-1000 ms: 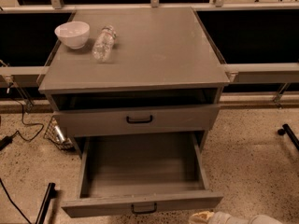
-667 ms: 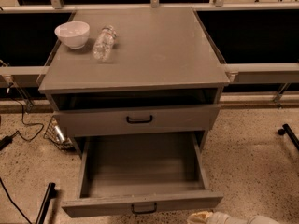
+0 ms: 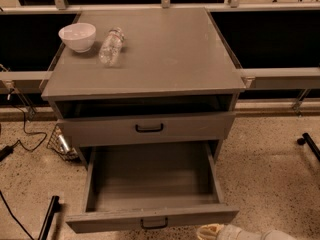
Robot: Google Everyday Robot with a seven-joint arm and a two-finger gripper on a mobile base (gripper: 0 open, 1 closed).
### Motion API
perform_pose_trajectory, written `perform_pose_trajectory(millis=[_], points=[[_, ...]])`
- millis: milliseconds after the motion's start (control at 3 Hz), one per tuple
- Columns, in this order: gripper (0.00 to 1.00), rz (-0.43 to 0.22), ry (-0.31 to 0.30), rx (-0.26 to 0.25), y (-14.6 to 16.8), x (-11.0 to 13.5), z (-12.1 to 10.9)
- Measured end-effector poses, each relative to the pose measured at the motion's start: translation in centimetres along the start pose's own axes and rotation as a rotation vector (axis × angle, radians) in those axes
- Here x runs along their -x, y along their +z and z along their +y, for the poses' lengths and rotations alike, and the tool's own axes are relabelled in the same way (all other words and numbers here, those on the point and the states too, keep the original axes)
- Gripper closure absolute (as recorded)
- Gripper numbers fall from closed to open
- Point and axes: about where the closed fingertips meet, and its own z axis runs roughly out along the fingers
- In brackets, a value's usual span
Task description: Close middle drawer
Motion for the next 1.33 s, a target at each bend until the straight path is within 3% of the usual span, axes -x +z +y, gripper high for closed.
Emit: perform_pose_trajectory(millis=[1333], points=[[1.00,-0.065,-0.062,0.010,3.8,3.1,-1.1]])
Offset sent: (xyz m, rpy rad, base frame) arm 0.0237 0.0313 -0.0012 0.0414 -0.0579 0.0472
